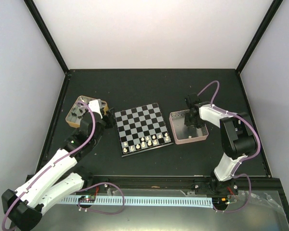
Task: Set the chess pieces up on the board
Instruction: Pick up the chess piece from the storage box, then place the chess piece on the chessboard.
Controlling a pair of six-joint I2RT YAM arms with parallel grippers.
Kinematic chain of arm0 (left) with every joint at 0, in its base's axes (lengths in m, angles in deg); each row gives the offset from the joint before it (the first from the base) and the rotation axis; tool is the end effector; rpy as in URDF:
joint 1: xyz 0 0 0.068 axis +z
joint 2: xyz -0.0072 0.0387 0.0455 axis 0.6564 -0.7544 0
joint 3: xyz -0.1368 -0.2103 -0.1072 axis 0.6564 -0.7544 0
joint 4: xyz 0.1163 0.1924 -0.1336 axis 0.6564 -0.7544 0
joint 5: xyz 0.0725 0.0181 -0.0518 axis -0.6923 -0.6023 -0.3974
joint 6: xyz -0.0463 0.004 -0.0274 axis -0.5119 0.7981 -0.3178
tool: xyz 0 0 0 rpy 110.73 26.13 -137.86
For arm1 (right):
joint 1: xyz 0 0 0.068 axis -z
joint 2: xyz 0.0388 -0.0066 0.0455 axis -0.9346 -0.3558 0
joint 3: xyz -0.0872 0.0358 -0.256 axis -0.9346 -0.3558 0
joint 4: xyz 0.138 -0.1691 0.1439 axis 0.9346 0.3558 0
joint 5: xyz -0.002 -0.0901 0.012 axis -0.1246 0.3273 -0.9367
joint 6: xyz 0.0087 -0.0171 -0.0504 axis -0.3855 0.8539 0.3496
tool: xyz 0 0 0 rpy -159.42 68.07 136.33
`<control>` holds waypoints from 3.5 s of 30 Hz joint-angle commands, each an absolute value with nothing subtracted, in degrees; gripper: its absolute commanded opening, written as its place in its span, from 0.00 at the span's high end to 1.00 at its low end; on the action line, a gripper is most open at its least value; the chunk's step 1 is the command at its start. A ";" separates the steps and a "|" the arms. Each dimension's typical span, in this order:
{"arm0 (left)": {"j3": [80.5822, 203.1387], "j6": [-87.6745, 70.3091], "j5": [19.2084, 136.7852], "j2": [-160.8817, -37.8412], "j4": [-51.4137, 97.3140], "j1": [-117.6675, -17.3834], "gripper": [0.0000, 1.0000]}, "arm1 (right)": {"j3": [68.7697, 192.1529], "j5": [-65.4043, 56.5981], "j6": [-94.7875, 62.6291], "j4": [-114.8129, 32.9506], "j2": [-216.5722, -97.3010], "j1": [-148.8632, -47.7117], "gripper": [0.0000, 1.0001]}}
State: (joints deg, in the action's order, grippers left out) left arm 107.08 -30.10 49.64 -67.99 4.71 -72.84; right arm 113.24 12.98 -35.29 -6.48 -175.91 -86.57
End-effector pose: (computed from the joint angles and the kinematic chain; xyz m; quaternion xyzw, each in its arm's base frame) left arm 0.1590 -0.0843 0.2866 -0.1050 0.8190 -0.1694 0.5380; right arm 0.3014 0.0883 0.1493 0.0841 0.9861 -0.0356 0.1385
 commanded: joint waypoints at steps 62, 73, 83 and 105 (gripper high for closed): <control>107.10 -23.77 76.35 -75.42 21.60 -75.15 0.30 | 95.87 -22.40 -75.90 -35.14 -151.12 -87.26 0.89; 103.47 -26.38 77.39 -85.36 35.82 -84.61 0.30 | 93.97 -29.11 -106.98 -57.72 -151.99 -99.51 0.90; 103.17 -30.96 76.58 -89.40 38.45 -84.97 0.50 | 96.19 -32.25 -116.44 -66.80 -158.21 -106.03 0.90; 102.13 -32.00 74.04 -90.07 35.41 -84.97 0.74 | 95.83 -32.45 -117.36 -70.23 -159.30 -106.12 0.90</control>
State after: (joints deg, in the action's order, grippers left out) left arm 102.84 -31.84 74.86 -89.36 35.46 -84.73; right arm 95.23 -31.02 -116.33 -67.04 -159.23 -105.78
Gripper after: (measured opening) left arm 0.255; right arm 0.135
